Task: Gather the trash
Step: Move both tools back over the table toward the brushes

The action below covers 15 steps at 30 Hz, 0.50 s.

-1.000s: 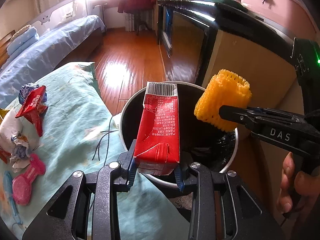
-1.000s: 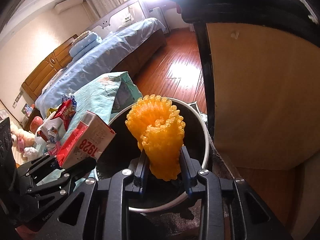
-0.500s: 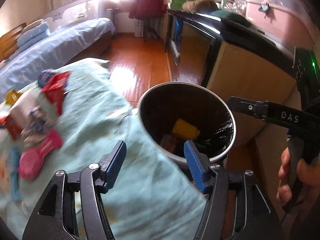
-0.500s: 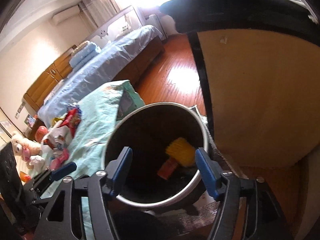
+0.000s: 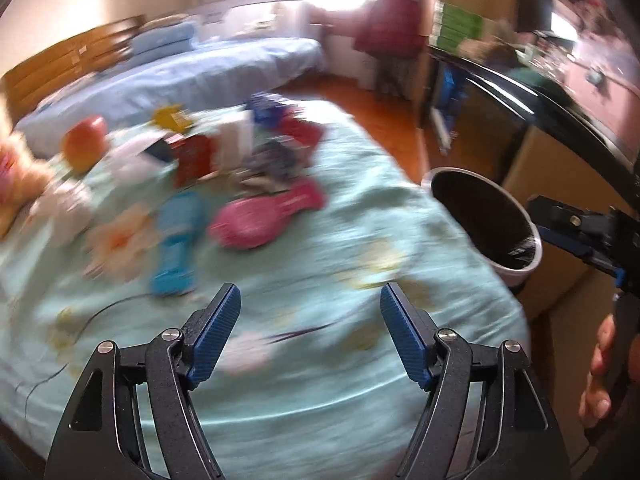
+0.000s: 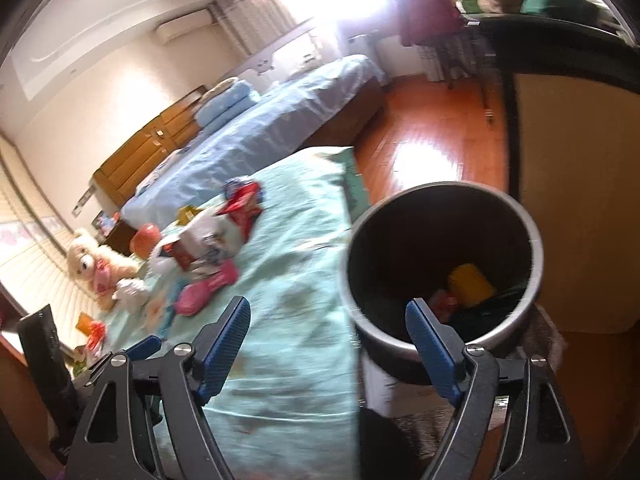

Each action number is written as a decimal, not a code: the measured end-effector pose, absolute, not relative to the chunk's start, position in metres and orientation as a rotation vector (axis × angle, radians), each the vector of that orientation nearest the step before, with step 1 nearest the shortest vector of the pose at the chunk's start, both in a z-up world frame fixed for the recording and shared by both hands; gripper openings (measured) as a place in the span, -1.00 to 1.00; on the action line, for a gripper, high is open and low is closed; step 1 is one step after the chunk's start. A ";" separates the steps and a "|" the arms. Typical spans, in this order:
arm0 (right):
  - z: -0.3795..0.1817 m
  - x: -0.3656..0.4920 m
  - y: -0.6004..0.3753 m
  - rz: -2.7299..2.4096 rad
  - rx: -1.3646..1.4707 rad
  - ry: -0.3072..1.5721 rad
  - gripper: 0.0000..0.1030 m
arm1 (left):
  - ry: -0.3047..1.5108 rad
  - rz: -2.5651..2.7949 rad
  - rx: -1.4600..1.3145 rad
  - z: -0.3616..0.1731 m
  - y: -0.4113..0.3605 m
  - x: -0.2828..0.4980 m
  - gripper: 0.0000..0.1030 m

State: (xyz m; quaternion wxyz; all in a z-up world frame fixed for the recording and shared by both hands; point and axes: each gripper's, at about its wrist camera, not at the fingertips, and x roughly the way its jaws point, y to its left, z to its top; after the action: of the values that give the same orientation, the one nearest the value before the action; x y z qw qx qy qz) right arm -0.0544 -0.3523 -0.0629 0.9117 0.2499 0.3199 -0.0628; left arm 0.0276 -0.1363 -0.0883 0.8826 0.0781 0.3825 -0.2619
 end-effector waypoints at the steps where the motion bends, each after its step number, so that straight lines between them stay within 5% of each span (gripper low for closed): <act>1: -0.063 -0.049 -0.343 -0.111 0.498 0.669 0.59 | 0.808 -0.527 0.145 -0.091 -0.125 0.032 0.43; 15: -0.083 0.014 -0.263 0.029 0.402 0.779 0.59 | 0.847 -0.300 0.042 -0.101 -0.024 0.082 0.43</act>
State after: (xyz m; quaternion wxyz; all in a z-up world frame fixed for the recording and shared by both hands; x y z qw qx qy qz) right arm 0.0140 -0.2628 -0.0835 0.9055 0.1946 0.3769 0.0140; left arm 0.0823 -0.0244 -0.1013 0.9005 0.0204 0.4094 -0.1452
